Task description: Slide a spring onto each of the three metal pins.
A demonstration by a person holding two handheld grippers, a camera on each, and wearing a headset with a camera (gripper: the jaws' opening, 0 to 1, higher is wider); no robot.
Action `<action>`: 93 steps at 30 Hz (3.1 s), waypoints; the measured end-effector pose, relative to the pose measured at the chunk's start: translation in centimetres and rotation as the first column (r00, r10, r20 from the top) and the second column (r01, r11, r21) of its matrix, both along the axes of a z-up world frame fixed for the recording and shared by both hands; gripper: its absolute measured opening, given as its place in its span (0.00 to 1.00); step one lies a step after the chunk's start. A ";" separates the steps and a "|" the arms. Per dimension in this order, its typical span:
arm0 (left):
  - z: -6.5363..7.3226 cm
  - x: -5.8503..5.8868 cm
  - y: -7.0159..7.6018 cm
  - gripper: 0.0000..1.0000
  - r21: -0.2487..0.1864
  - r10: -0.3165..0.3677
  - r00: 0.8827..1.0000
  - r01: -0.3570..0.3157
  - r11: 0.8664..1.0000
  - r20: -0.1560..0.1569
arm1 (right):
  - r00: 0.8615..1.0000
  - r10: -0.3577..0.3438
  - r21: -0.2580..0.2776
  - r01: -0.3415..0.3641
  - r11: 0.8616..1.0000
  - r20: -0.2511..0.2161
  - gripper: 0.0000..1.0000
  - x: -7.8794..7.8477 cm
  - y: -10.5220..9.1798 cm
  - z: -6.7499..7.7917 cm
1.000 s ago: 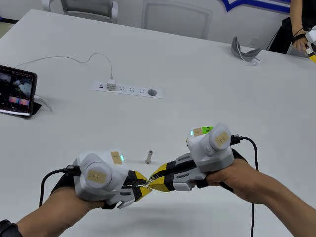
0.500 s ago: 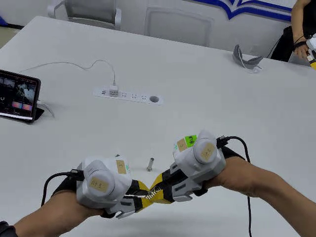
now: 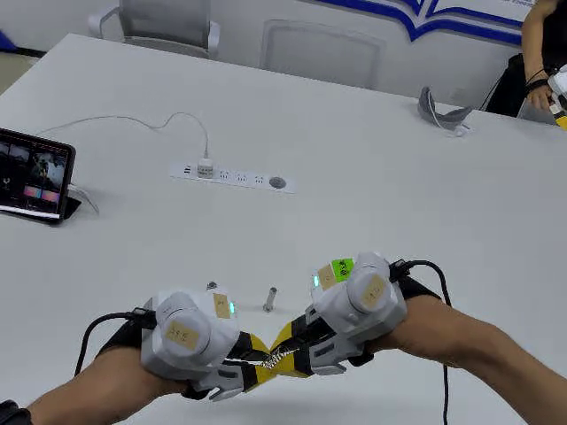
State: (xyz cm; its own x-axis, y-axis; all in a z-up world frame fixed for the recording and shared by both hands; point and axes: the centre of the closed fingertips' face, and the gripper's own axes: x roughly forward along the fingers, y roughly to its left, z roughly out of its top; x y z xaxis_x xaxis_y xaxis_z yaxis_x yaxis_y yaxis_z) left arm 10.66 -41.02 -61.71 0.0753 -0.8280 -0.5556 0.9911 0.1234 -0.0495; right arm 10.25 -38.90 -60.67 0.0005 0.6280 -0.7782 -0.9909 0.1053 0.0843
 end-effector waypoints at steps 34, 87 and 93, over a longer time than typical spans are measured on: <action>-1.4 0.5 2.2 0.27 0.018 0.071 0.997 -0.071 0.997 -0.031 | 0.990 -0.130 0.097 0.135 0.986 -0.059 0.12 -0.5 -0.2 -0.5; -3.3 5.2 10.6 0.72 0.035 0.457 0.883 -0.456 0.889 -0.110 | 0.980 -0.199 -0.024 0.199 0.980 0.016 0.13 6.9 -5.5 -2.6; -3.0 5.1 10.8 0.77 0.022 0.483 0.868 -0.484 0.875 -0.112 | 0.982 -0.190 -0.031 0.191 0.981 0.023 0.13 8.1 -5.5 -2.6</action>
State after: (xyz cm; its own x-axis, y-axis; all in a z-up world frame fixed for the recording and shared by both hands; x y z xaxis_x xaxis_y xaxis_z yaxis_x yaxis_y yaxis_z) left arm 15.79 -30.25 -64.69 0.4054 -0.7074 -0.5790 0.7956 0.5849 -0.1576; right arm 18.38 -44.43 -63.23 0.1332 0.5890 -0.7971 -0.9539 0.2945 0.0581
